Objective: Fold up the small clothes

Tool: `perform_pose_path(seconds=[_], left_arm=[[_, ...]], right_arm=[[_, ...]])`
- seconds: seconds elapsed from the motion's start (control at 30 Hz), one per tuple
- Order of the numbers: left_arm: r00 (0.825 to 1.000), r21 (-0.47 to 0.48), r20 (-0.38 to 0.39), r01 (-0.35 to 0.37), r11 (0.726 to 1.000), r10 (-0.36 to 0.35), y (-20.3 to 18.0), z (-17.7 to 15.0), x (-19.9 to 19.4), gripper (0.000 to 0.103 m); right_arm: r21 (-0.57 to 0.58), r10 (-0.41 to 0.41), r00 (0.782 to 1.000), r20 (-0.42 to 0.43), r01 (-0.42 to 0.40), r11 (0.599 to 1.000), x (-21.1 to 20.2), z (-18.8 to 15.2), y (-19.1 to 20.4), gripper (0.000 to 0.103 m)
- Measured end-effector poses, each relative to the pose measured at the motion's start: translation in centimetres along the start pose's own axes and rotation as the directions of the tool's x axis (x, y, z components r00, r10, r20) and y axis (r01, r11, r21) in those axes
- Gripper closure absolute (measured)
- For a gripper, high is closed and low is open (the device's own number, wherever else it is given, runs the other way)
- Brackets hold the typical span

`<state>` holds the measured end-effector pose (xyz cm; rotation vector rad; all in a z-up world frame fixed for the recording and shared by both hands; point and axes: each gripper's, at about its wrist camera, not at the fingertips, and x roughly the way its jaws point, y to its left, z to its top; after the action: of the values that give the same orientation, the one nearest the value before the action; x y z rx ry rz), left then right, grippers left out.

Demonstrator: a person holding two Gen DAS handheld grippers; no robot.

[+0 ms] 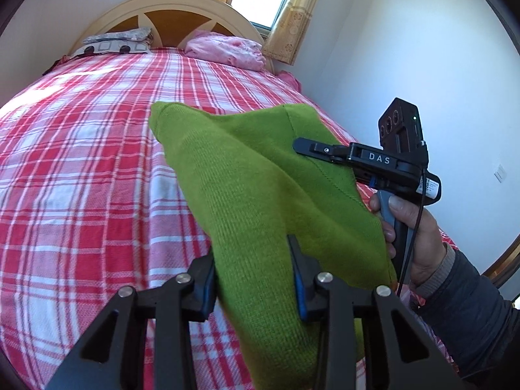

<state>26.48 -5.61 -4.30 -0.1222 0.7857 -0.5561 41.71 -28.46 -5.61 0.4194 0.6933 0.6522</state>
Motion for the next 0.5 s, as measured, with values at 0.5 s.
perform_pose_path(seconds=[0.5], left_arm=[[0.995,-0.039,0.041,-0.090,0.995,0.092,4.1,-1.2,-4.5,0.065]], right_arm=[[-0.042,0.058,0.997,-0.054,-0.060,0.997,5.6,-0.3,6.5,0.074]])
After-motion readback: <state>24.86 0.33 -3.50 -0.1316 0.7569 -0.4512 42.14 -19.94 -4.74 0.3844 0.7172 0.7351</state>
